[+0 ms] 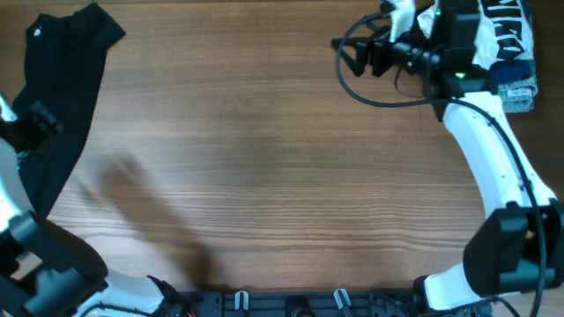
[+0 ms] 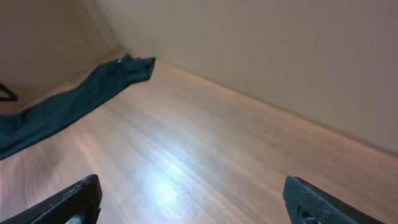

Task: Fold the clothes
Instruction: 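Grasp the black t-shirt edge with the left gripper and lift it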

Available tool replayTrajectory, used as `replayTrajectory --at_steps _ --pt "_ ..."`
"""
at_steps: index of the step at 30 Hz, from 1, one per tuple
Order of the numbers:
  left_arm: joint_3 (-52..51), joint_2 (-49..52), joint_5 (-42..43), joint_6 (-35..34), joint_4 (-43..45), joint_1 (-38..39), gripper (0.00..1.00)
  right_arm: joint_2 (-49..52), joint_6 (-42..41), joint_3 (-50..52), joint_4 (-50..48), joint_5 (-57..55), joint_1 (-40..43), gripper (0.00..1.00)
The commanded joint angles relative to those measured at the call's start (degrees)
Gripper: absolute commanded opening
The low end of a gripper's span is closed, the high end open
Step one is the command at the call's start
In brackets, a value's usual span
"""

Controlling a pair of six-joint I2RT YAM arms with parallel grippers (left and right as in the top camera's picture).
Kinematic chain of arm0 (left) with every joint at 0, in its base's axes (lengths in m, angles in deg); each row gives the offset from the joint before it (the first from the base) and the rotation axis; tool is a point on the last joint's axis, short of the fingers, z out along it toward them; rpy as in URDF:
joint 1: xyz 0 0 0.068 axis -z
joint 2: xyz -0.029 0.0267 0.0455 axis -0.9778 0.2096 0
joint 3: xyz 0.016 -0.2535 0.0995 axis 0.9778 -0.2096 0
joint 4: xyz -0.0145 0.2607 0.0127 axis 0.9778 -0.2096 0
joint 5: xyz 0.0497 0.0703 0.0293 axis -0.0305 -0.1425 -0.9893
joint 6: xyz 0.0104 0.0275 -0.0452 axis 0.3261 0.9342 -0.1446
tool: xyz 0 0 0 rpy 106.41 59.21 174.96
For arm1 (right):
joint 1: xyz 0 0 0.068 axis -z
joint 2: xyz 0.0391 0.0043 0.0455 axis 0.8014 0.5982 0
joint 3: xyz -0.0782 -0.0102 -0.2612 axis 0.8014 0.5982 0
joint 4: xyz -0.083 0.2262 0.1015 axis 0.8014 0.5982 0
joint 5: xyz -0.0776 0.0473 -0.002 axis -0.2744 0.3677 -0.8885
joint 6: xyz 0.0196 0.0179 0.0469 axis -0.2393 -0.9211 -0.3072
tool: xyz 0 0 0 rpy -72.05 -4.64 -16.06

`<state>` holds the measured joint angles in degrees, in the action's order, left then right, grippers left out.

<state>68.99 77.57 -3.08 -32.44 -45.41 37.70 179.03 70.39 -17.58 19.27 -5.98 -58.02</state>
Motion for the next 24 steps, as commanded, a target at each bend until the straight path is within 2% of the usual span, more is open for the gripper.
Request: replayTrajectory --at_steps 1,3,6,17,19,24 --pt "0.98 4.66 -3.89 8.68 3.39 -3.45 0.87 1.18 -0.22 -1.27 -0.28 1.11 -1.33 0.94" --pt "0.98 6.97 -3.89 15.34 4.57 -4.81 0.85 1.25 -0.20 -1.27 -0.22 0.81 -1.53 0.94" --pt "0.98 9.22 -3.89 19.28 6.16 -6.40 0.82 1.25 -0.22 -1.27 -0.22 -0.57 -1.55 0.94" --pt "0.98 15.30 -6.86 19.45 15.32 -8.72 0.75 1.25 -0.24 -1.27 0.90 -1.27 -2.93 0.93" --pt "0.98 15.43 -6.84 19.43 15.93 -8.72 0.71 1.25 -0.28 -1.27 0.87 -1.29 -2.95 0.93" --pt "0.98 17.49 -6.54 19.41 15.82 -8.72 0.70 1.25 -0.37 -1.27 0.81 -2.12 -3.21 0.91"
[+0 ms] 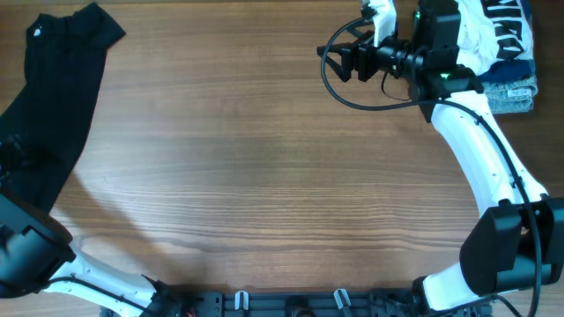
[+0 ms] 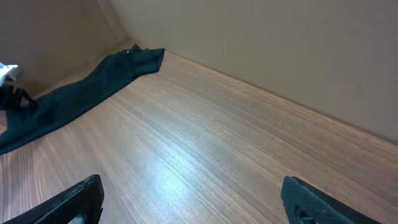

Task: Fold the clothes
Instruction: 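Grasp the black t-shirt edge with the left gripper and lift it, then drag the black t-shirt toward table center with the left gripper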

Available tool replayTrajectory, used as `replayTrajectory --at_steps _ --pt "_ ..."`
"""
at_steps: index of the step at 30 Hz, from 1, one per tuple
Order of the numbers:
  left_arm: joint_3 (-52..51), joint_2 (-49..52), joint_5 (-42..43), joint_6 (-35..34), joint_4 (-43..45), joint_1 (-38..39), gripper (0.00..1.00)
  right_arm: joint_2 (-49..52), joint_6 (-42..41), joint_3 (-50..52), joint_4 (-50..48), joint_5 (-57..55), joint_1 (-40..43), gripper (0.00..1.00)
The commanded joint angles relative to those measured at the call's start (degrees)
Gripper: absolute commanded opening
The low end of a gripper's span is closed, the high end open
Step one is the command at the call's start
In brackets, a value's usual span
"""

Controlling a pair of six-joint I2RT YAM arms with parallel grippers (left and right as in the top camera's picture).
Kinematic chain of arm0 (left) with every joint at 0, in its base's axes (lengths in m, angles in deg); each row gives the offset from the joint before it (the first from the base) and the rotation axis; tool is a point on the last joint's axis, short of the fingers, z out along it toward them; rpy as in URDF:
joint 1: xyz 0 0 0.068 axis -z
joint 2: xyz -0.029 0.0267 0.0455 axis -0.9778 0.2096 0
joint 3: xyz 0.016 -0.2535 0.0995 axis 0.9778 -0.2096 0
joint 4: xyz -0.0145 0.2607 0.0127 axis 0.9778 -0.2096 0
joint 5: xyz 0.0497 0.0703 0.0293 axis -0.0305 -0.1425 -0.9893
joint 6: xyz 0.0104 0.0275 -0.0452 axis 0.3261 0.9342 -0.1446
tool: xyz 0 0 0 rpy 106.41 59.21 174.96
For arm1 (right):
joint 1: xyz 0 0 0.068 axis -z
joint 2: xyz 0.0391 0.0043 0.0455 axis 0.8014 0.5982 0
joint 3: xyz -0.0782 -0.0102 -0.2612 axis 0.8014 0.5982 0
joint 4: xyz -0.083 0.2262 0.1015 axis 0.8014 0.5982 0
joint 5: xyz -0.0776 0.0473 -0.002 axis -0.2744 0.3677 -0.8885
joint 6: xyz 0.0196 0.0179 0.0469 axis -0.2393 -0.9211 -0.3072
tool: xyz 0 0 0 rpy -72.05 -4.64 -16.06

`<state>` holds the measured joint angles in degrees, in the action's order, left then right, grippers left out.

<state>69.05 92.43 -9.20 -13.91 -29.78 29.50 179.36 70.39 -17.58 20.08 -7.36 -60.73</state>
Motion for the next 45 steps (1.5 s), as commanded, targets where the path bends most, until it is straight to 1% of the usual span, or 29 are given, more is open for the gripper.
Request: replayTrajectory --at_steps 1,5,6,8,10,11,14,16,17,19,22,25,27,29,31,34,35,39,42,45 --pt "0.92 3.48 0.11 0.87 0.13 -0.52 0.70 0.92 -0.37 -1.27 0.00 -0.74 -0.50 0.91" --pt "0.92 5.14 1.86 0.85 0.11 -0.52 0.70 0.92 -0.42 -1.27 0.02 -1.62 -0.52 0.91" --pt "0.92 5.25 1.90 0.68 0.02 -0.52 0.68 0.92 -0.42 -1.27 0.00 -1.62 -0.52 0.90" --pt "0.92 5.51 2.64 0.57 -1.29 -0.52 0.56 0.94 -0.42 -1.27 0.02 -1.62 -0.52 0.90" --pt "0.92 5.99 4.72 -0.94 -2.93 -0.48 0.50 1.03 -0.42 -1.27 0.00 -1.60 -0.52 0.89" --pt "0.92 6.21 5.25 -2.08 -3.54 -0.46 0.44 1.05 -0.42 -1.27 -0.04 -1.60 -0.52 0.88" --pt "0.92 6.27 5.57 -6.10 -4.87 -0.46 0.19 1.05 -0.44 -1.27 -0.44 -1.60 -0.52 0.86" --pt "0.92 6.27 6.27 -8.68 -5.79 -0.46 0.09 1.05 -0.44 -1.27 -0.68 -1.60 -0.52 0.84" --pt "0.92 6.27 6.86 -8.83 -6.14 -0.46 0.05 1.05 -0.42 -1.27 -0.70 -1.60 -0.52 0.83" --pt "0.92 6.27 8.83 -8.81 -7.30 -0.46 0.04 1.05 -0.42 -1.27 -0.68 -1.60 -0.52 0.82" --pt "0.92 6.27 9.18 -8.90 -8.68 -0.46 0.04 1.05 -0.39 -1.27 -0.92 -1.62 -0.52 0.79" --pt "0.94 6.08 10.29 -13.64 -9.86 0.04 0.04 1.05 -0.48 -1.27 -1.60 -1.60 -0.52 0.77" --pt "0.94 5.66 16.98 -17.03 -9.62 1.86 0.04 1.05 -2.38 -1.27 -3.06 -1.60 -0.52 0.76" --pt "0.94 4.83 23.63 -20.50 -9.35 5.75 0.04 1.03 -3.91 -1.27 -4.04 -1.60 -0.50 0.76" --pt "0.94 4.42 26.32 -22.14 -9.66 9.46 0.04 1.03 -4.59 -1.27 -4.02 -1.66 -0.50 0.75" --pt "0.94 4.37 31.12 -23.89 -10.34 18.99 0.04 1.03 -5.42 -1.27 -3.93 -2.51 -0.48 0.73" --pt "0.94 4.37 31.50 -24.70 -10.27 21.94 0.04 1.03 -6.08 -1.27 -3.91 -3.61 -0.42 0.73" --pt "0.94 4.37 31.43 -24.87 -7.39 38.88 0.04 1.01 -7.78 -1.29 -3.91 -6.54 0.81 0.73" --pt "0.94 4.37 31.41 -24.90 -1.92 50.01 0.04 0.66 -11.34 -1.33 -3.96 -6.54 4.63 0.73" --pt "0.94 4.37 31.01 -26.34 3.56 58.60 0.04 -0.22 -14.43 -1.33 -4.39 -6.23 9.86 0.74"
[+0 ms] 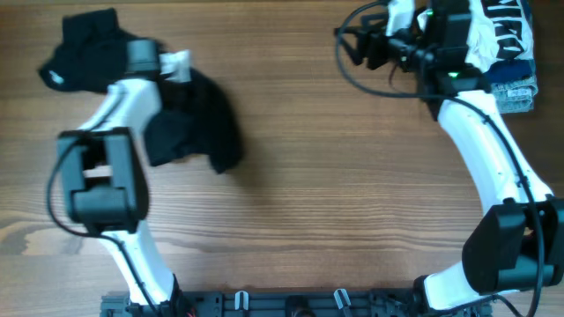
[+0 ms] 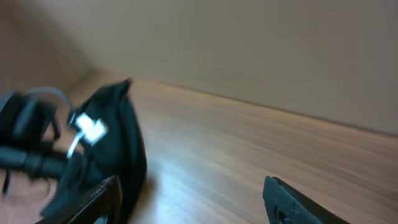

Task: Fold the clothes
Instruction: 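Drag the black t-shirt toward table center with the left gripper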

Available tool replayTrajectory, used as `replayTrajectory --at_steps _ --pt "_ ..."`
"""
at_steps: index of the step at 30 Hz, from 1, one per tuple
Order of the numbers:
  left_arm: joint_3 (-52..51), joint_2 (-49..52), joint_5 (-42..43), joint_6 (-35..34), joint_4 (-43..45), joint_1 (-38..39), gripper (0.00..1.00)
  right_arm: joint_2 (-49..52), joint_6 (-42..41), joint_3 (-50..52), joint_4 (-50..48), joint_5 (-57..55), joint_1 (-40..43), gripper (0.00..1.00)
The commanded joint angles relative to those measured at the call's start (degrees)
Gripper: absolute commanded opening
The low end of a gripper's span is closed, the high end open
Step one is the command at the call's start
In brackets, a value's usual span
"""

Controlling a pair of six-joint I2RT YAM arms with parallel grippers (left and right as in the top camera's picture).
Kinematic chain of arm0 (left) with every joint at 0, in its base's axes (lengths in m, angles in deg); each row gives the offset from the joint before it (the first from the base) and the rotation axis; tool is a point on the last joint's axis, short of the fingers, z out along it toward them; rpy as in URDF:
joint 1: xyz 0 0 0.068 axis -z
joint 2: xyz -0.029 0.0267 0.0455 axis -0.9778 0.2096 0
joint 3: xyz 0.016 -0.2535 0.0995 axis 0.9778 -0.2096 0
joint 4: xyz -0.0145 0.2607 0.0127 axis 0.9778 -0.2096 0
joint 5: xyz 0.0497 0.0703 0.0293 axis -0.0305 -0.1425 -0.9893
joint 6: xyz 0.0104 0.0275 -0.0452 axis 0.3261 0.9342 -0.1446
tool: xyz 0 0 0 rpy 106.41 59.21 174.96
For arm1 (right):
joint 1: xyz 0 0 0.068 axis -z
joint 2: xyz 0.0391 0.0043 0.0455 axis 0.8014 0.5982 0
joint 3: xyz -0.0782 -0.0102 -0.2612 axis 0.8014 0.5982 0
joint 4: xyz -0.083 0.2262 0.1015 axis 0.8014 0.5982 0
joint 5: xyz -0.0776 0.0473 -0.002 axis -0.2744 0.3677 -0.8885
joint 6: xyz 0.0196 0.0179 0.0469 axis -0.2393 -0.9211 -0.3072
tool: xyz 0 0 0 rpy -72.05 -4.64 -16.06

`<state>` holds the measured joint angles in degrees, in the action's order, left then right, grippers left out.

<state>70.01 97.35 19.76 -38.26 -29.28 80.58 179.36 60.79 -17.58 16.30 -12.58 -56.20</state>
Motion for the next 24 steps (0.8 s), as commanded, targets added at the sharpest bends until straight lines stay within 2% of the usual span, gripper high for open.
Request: replayTrajectory --at_steps 1,4,6,8,10,11,13,16,19,24 --pt "-0.02 -0.55 2.05 -2.25 5.22 10.38 0.04 -0.57 -5.05 -1.33 -0.90 -0.46 7.30 0.74" --pt "-0.02 -0.55 2.05 -3.87 10.88 16.92 0.04 -1.49 -6.82 -1.33 -1.05 -0.28 12.15 0.74" --pt "-0.02 -0.55 1.40 -5.05 16.35 21.16 0.10 -1.81 -7.17 -1.33 -1.18 1.90 15.61 0.75" --pt "-0.02 -0.55 1.40 -5.07 19.98 23.15 0.30 -1.79 -7.17 -1.33 -1.14 3.80 17.16 0.78" --pt "-0.02 -0.85 1.40 -7.41 21.75 23.58 0.42 -1.79 -7.19 -1.33 -1.14 4.61 18.01 0.78" --pt "0.00 -1.29 1.42 -9.11 21.84 23.15 0.56 -1.79 -7.17 -1.33 -1.16 4.59 18.16 0.78" --pt "0.00 -2.84 1.53 -11.61 21.24 21.27 0.77 -1.79 -7.13 -1.33 -1.16 4.59 18.18 0.79" --pt "0.00 -7.17 2.05 -9.81 17.51 16.48 0.94 -1.79 -7.13 -1.33 -0.94 5.46 18.16 0.79" --pt "0.00 -10.51 1.14 -5.79 12.13 10.49 0.99 -1.75 -7.08 -1.33 -0.48 5.84 17.35 0.79" --pt "0.00 -11.02 -9.73 -4.48 2.91 -1.84 1.00 -0.74 -4.42 -1.31 0.11 5.18 12.85 0.80"
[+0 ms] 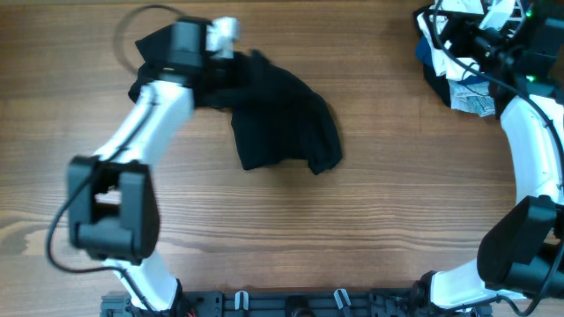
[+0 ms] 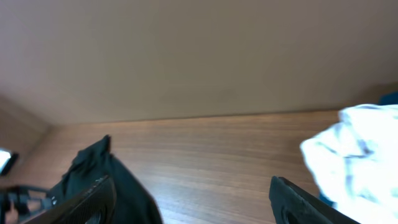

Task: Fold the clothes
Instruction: 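Drag the black t-shirt toward table center with the left gripper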

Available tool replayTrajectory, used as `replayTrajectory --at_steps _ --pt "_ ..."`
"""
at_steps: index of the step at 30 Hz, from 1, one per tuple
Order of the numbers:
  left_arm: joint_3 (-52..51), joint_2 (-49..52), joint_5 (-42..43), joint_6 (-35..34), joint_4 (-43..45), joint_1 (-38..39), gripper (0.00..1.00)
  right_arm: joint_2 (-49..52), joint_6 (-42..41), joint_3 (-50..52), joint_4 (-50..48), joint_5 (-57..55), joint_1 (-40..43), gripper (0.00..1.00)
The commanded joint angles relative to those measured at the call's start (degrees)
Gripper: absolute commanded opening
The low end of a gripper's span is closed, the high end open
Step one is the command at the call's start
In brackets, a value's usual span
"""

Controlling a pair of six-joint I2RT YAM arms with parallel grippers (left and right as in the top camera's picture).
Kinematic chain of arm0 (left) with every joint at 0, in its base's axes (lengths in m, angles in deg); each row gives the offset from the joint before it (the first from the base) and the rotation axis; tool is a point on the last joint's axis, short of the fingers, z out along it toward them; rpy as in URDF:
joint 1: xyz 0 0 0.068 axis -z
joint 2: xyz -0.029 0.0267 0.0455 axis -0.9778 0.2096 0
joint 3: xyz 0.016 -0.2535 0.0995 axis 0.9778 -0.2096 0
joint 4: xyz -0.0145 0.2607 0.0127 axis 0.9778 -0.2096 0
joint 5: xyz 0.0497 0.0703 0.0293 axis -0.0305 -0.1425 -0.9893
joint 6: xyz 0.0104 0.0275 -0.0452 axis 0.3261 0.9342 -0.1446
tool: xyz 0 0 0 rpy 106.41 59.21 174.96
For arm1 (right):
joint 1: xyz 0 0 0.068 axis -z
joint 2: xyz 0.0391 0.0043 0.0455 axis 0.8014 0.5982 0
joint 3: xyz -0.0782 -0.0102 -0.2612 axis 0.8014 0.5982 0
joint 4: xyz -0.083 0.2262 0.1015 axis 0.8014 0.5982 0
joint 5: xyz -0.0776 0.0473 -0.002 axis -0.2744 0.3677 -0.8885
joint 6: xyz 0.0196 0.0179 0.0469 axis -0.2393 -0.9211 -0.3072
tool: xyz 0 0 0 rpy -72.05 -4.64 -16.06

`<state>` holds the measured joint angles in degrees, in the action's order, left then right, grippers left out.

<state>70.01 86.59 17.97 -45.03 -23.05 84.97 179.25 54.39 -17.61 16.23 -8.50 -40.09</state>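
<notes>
A black garment point(image 1: 282, 123) lies bunched on the wooden table point(image 1: 370, 229), left of centre near the far edge. My left gripper point(image 1: 201, 55) sits at its upper left corner, shut on the cloth, with the arm reaching in from the near left. My right gripper point(image 1: 439, 33) is at the far right, wide open and holding nothing. In the right wrist view both fingers point(image 2: 93, 200) frame bare wood, with the black garment point(image 2: 115, 183) at lower left. My right gripper point(image 2: 191, 183) is well apart from it.
A pile of white and blue clothes point(image 1: 465, 90) lies at the far right under my right arm; its white cloth point(image 2: 354, 155) fills the right of the wrist view. A beige wall point(image 2: 199, 56) runs along the table's far edge.
The left gripper and the black garment have moved right, from the upper left to left of centre. The right gripper has moved right, from beside the pile to over it, still open.
At first the garment lay stretched along the table's left edge with the left gripper beside it and the right gripper open at the far right. Later it was bunched at the upper left in the left gripper. Now it lies nearer the middle.
</notes>
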Motion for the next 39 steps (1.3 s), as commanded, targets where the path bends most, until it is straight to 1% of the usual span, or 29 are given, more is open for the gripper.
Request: replayTrajectory --at_steps 1,5,11,15,18,21,22,25,28,30,32,33,34,35,36,37,39 --pt "0.00 -0.04 -10.03 2.27 -4.46 -8.07 0.99 -0.31 2.43 -1.29 0.33 0.81 -4.26 0.80" --pt "0.00 0.26 -14.97 2.25 -6.82 -13.42 0.96 1.38 4.24 -1.29 1.51 -2.16 -8.94 0.81" --pt "0.00 1.73 -27.54 2.29 -7.34 -17.99 0.91 3.50 5.31 -1.29 2.60 -2.38 -12.81 0.80" --pt "0.00 5.33 -27.89 4.52 -6.69 -20.52 0.93 4.33 5.92 -1.29 3.89 -2.36 -13.55 0.79" --pt "0.00 7.63 -27.89 8.57 -4.55 -21.27 0.95 4.33 6.78 -1.29 4.13 -2.38 -13.55 0.79" --pt "0.00 10.27 -24.76 13.73 -1.66 -21.75 0.95 4.33 6.73 -1.29 4.20 -2.36 -13.55 0.78" --pt "0.00 11.26 -23.23 15.19 -0.48 -21.81 0.95 4.33 6.73 -1.29 4.20 -2.38 -13.55 0.77" --pt "0.00 13.31 -22.64 15.54 1.97 -21.84 0.90 4.33 6.78 -1.29 4.13 -2.38 -13.55 0.77" --pt "0.00 14.86 -22.51 15.52 3.61 -21.84 0.76 4.35 6.75 -1.29 4.13 -2.40 -13.55 0.77" --pt "0.00 15.78 -22.51 15.54 4.33 -21.84 0.64 4.35 6.78 -1.29 4.11 -2.64 -13.55 0.77" --pt "0.00 16.28 -22.53 15.54 4.57 -21.84 0.48 4.35 6.78 -1.29 4.13 -2.67 -13.55 0.77" --pt "0.00 16.50 -22.53 15.52 4.70 -21.84 0.33 4.35 6.78 -1.29 4.15 -2.86 -13.55 0.76" --pt "0.00 16.50 -22.53 15.52 4.70 -21.84 0.22 4.35 6.75 -1.29 4.20 -3.04 -13.55 0.76" --pt "0.00 16.48 -22.53 15.50 4.70 -21.81 0.09 4.35 6.69 -1.29 4.24 -3.04 -13.55 0.73" --pt "0.00 16.39 -22.53 15.47 4.59 -21.81 0.04 4.35 6.58 -1.29 4.24 -3.04 -13.55 0.67" --pt "0.02 16.09 -22.53 15.30 4.15 -21.81 0.04 4.35 6.45 -1.29 4.26 -3.04 -13.55 0.60" --pt "0.02 13.99 -22.77 15.26 2.62 -21.81 0.04 4.35 3.72 -1.29 4.94 -3.04 -13.53 0.59"
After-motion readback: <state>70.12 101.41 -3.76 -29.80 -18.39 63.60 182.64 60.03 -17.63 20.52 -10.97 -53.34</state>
